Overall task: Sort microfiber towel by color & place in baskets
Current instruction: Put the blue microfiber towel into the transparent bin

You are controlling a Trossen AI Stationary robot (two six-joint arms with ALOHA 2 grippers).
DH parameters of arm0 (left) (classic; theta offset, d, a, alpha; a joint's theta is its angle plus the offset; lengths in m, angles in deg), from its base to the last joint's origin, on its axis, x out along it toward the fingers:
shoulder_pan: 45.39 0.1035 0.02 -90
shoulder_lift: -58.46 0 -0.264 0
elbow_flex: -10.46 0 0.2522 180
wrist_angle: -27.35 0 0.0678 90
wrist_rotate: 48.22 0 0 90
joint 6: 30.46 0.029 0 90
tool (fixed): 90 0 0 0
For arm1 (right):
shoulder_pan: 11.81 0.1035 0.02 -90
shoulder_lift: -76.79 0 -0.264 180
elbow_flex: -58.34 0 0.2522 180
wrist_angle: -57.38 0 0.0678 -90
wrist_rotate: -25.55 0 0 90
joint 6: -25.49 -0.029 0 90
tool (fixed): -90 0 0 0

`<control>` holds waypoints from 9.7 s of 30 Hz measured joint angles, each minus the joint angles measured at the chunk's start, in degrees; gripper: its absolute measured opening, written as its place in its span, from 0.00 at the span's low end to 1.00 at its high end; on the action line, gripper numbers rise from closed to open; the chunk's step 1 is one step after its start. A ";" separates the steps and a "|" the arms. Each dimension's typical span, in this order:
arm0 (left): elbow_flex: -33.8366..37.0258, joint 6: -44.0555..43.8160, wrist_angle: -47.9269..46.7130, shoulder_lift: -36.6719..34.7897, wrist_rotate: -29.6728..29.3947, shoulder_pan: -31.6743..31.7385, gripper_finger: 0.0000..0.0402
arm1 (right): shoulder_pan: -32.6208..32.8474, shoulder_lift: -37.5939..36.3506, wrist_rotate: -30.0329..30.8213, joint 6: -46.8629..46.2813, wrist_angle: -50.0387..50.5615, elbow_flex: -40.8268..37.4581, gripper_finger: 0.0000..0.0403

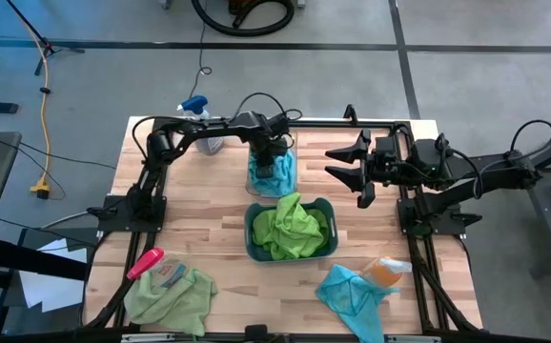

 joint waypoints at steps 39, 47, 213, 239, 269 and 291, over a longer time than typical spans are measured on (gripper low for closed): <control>-14.59 -1.61 -17.22 0.93 -0.20 -1.89 0.52 | -0.02 0.00 -0.72 -0.95 0.46 0.00 0.46; -23.44 -4.09 -25.60 0.82 -0.20 -1.61 0.51 | -0.02 0.00 -3.01 2.06 0.72 0.00 0.46; 47.76 -16.37 78.38 -65.40 -25.89 -34.99 0.51 | 19.59 41.65 -28.85 -2.80 65.21 38.45 0.00; 43.19 -27.03 72.88 -66.19 -23.59 -34.36 0.52 | -8.94 31.76 -23.50 30.98 34.55 43.58 0.00; 26.86 -44.63 56.70 -53.16 4.15 -29.86 0.65 | -9.39 31.76 -31.58 34.63 23.56 43.58 0.00; 26.84 -34.50 63.38 -49.38 6.24 -27.64 0.07 | -9.38 31.76 -31.51 33.80 22.47 43.58 0.00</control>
